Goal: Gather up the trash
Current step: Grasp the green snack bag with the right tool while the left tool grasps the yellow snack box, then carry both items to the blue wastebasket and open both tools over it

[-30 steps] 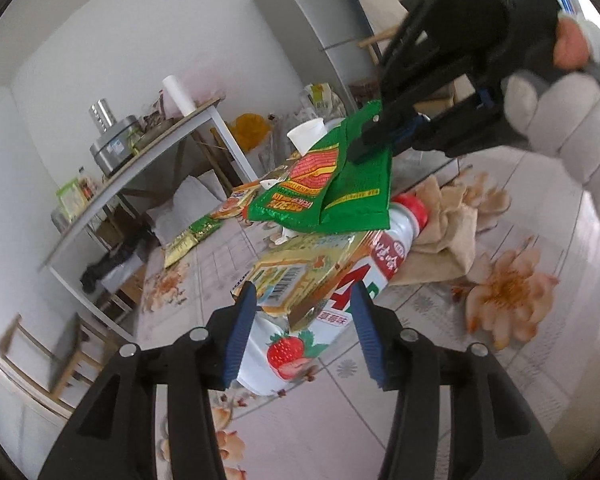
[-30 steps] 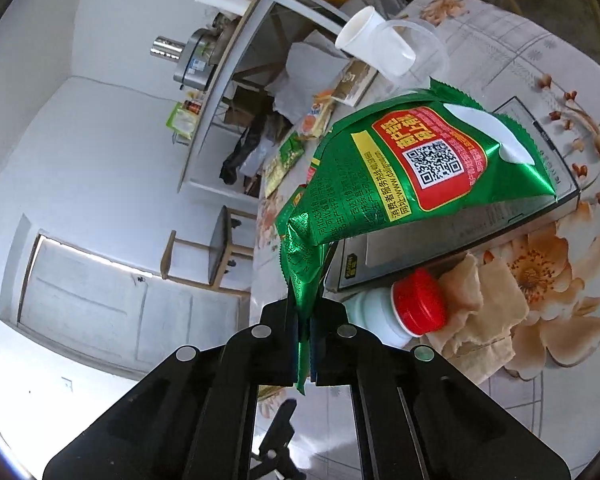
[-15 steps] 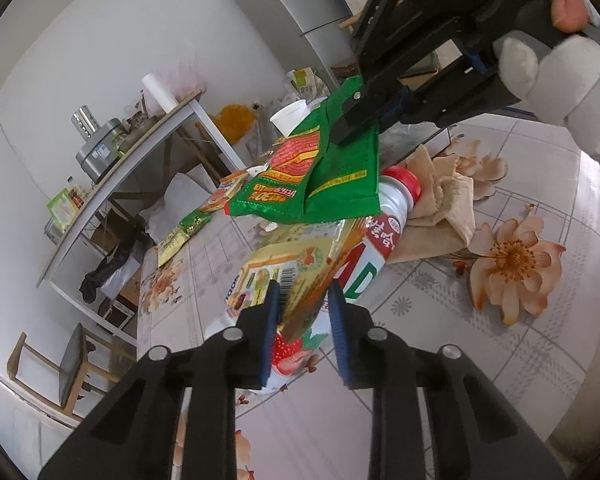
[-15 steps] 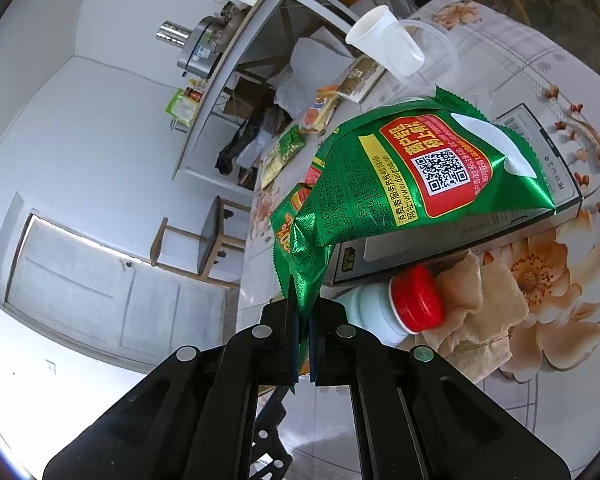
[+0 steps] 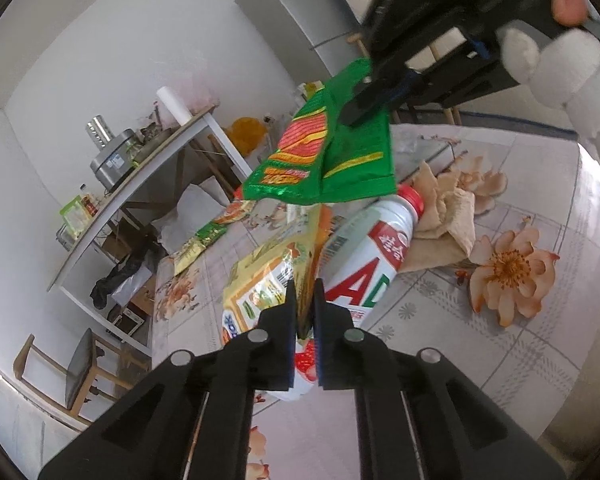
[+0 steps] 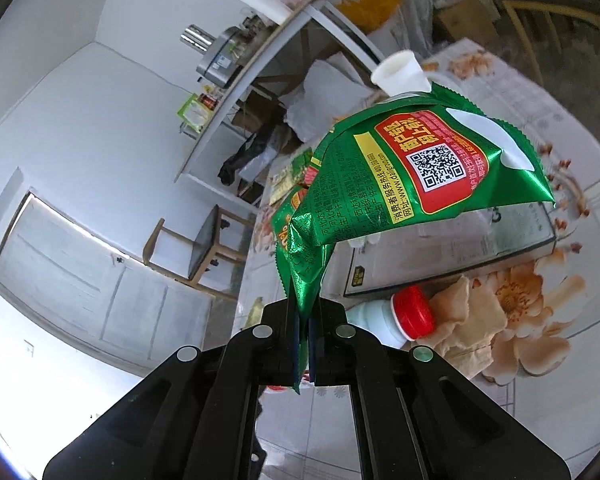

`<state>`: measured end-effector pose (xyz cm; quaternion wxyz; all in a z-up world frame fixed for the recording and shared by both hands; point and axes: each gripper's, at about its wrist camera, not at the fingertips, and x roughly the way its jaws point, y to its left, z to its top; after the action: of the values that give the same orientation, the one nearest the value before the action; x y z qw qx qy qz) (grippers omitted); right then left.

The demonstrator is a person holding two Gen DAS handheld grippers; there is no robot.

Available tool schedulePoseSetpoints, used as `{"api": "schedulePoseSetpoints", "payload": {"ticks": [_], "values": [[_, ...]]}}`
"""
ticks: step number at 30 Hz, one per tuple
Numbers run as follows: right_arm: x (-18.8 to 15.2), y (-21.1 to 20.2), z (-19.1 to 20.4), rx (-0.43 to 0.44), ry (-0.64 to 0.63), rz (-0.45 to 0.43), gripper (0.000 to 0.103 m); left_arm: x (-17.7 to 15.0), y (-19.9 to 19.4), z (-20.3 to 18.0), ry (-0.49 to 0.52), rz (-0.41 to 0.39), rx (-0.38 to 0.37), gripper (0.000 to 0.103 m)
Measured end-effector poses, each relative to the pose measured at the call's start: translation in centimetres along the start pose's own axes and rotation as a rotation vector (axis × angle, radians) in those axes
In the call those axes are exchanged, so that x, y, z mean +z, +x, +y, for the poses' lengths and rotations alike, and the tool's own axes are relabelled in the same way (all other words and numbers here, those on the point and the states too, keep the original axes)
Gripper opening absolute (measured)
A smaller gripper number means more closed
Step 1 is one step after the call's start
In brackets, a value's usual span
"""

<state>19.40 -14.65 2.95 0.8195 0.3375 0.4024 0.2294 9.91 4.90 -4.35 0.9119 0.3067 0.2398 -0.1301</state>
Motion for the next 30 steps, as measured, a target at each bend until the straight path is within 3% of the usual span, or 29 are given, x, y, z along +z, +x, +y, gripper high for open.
{"api": "schedulePoseSetpoints", "payload": {"ticks": [8, 17, 22, 30], "values": [[-0.4, -1.7, 1.0, -0.054, -0.08, -0.057, 0.001, 0.6, -1.2, 2.0, -0.059, -0.049, 0.069, 0.004], [-2.1, -3.3, 3.8, -0.23, -0.3, -0.157, 0.001, 2.1, -4.0, 7.2, -0.196, -0.114, 0.194, 0.003], [-3.4, -5.2, 3.8, -0.287, -0.359, -0.19, 0.001, 3.7, -6.7, 8.7, -0.322, -0.169, 0.107, 0.003], [-5.6, -10.5, 1.3, -0.445, -0.39, -0.257, 0.001, 9.5, -8.3, 5.1, -0.395, -0.254, -0.19, 0.003]]}}
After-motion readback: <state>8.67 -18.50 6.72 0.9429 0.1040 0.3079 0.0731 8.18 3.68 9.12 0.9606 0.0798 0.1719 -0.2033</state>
